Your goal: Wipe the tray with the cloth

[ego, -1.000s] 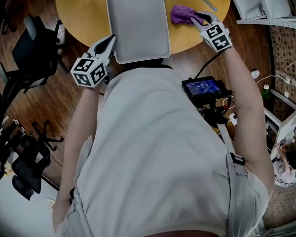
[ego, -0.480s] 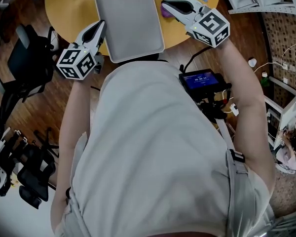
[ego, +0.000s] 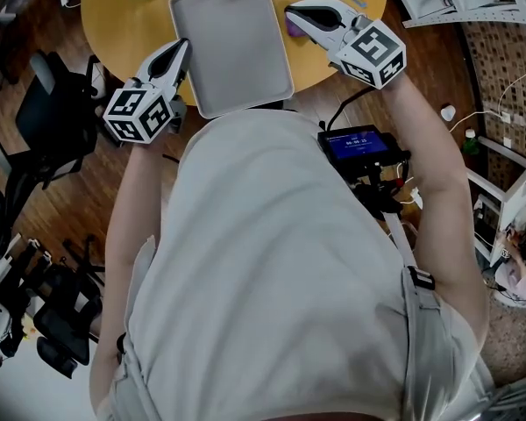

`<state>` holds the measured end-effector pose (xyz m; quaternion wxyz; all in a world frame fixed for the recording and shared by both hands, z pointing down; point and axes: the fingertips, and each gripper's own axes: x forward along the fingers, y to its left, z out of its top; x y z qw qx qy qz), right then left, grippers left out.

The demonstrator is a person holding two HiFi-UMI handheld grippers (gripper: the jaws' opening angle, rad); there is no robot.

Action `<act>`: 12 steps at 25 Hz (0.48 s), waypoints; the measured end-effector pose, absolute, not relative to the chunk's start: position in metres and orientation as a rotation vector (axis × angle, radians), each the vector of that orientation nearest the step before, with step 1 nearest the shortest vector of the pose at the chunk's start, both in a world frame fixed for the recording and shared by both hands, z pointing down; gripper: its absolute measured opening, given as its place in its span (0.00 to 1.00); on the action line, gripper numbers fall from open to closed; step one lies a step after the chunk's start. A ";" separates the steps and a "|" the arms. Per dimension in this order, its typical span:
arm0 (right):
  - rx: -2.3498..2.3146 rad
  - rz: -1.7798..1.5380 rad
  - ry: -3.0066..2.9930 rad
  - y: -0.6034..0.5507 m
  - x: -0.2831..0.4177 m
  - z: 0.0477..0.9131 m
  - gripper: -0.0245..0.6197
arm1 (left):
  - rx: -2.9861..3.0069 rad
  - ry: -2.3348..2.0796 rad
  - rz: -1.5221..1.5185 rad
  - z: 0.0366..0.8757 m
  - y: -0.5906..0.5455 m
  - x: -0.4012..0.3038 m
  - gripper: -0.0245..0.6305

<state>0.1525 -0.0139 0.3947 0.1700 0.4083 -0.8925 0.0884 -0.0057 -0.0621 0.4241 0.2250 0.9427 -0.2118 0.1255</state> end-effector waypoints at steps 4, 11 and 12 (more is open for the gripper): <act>1.163 0.249 -2.538 -0.012 0.150 0.394 0.04 | 2.606 -0.575 0.354 0.424 -0.059 -0.006 0.04; 1.167 0.252 -2.538 -0.009 0.145 0.397 0.04 | 2.605 -0.565 0.373 0.428 -0.055 -0.010 0.04; 1.169 0.254 -2.537 -0.008 0.146 0.397 0.04 | 2.604 -0.564 0.377 0.429 -0.054 -0.010 0.04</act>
